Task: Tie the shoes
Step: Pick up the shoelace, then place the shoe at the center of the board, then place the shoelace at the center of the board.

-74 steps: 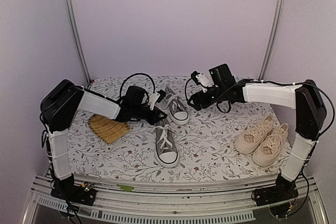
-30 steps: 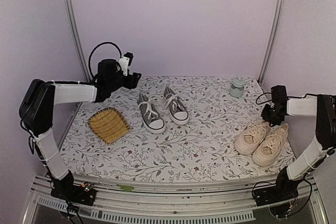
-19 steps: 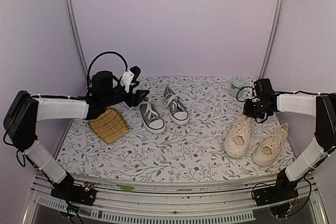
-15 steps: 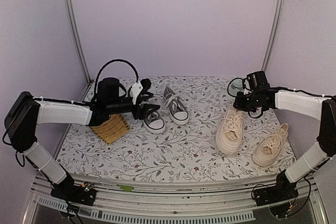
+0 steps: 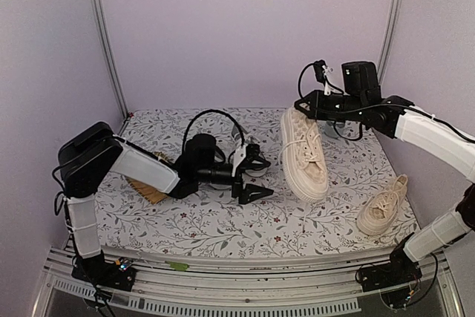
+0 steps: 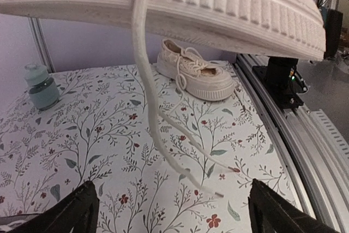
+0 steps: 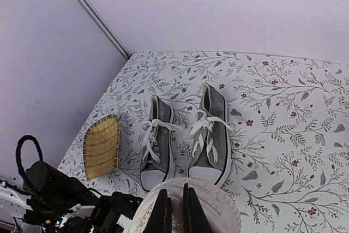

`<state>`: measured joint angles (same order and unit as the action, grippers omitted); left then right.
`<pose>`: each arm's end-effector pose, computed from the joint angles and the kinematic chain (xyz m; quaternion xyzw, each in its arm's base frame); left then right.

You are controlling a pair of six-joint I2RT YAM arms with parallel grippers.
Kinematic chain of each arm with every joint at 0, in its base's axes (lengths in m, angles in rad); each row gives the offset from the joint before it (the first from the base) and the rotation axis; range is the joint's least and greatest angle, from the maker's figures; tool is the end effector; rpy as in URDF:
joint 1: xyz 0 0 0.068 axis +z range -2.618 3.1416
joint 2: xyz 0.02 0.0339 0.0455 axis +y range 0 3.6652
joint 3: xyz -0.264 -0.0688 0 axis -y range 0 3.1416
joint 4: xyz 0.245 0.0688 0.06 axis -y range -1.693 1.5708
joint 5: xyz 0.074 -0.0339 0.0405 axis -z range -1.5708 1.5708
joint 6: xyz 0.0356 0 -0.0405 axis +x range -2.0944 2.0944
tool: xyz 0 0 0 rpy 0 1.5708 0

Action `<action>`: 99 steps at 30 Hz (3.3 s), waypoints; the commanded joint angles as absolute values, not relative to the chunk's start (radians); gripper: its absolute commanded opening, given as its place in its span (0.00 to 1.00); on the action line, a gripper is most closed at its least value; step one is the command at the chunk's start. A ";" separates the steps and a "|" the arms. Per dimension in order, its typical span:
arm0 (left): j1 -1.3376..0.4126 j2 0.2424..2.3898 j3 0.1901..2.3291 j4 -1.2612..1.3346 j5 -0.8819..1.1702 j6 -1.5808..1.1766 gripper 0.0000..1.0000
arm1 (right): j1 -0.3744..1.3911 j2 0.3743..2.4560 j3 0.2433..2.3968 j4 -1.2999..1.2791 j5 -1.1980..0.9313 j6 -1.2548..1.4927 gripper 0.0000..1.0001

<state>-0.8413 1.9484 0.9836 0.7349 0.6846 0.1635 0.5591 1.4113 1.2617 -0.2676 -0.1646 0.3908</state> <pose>0.2532 -0.3170 0.1686 0.5382 0.5465 -0.4426 0.4646 0.2758 0.1795 0.3527 -0.1149 0.8287 0.3098 0.4518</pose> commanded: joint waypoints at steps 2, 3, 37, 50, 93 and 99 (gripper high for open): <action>-0.861 2.074 1.045 1.082 0.707 -0.044 0.94 | 0.590 1.368 1.350 -0.186 -0.197 0.388 0.01; -0.862 2.098 1.064 1.101 0.742 -0.070 0.93 | 0.595 1.370 1.356 -0.181 -0.199 0.390 0.01; -0.748 1.487 0.643 0.357 0.155 0.147 0.00 | 0.806 1.868 1.401 -0.259 0.018 0.440 0.01; -0.724 1.528 0.701 0.236 0.182 0.196 0.00 | 0.811 1.989 1.468 -0.283 -0.102 0.438 0.12; -0.803 1.554 0.823 -0.165 0.194 0.217 0.00 | 0.627 1.784 1.206 -0.768 -0.124 0.305 0.66; -0.818 1.622 0.876 -0.308 0.182 0.180 0.16 | 0.637 1.854 1.162 -0.741 -0.161 0.296 0.60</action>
<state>-0.8005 1.5742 0.8333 -0.1787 0.1791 0.2161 0.6262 1.8130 1.1641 -0.7441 -0.1276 0.3065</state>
